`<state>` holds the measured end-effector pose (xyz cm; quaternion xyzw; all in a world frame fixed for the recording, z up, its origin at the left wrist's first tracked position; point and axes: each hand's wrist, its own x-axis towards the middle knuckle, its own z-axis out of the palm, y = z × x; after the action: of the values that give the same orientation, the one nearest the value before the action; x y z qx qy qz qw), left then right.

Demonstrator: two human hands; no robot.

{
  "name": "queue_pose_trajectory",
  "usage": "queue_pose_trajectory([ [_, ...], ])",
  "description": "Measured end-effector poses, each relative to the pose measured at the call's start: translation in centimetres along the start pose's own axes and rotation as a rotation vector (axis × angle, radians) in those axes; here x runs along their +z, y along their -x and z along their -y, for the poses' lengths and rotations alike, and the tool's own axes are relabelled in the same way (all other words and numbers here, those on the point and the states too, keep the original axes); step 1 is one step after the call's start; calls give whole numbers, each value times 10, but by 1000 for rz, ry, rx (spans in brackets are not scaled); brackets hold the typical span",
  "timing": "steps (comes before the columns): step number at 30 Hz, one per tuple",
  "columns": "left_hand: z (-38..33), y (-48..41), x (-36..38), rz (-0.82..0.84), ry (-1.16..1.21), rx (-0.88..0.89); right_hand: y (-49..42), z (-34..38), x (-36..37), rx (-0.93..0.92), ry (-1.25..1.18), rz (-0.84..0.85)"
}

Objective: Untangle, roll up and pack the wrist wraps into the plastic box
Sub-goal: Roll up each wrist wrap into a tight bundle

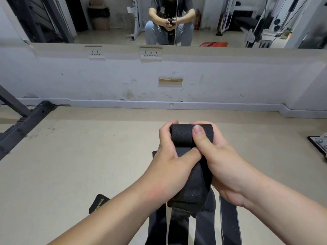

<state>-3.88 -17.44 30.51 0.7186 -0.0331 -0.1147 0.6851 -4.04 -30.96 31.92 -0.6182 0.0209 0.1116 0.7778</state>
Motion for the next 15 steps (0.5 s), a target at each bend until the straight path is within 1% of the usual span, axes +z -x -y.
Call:
queue_pose_trajectory([
  [4,-7,-11,-7,-73,107,-79,-1,2,-4,-8,-42,30],
  [8,-7,-4,-13,-53,-79,-76,-2,0,-6,-8,18,81],
  [11,-9,-7,-14,-69,-138,-79,-1,2,-7,-13,103,101],
  [15,-12,-11,-21,-27,-219,-74,-1,7,-4,15,300,44],
])
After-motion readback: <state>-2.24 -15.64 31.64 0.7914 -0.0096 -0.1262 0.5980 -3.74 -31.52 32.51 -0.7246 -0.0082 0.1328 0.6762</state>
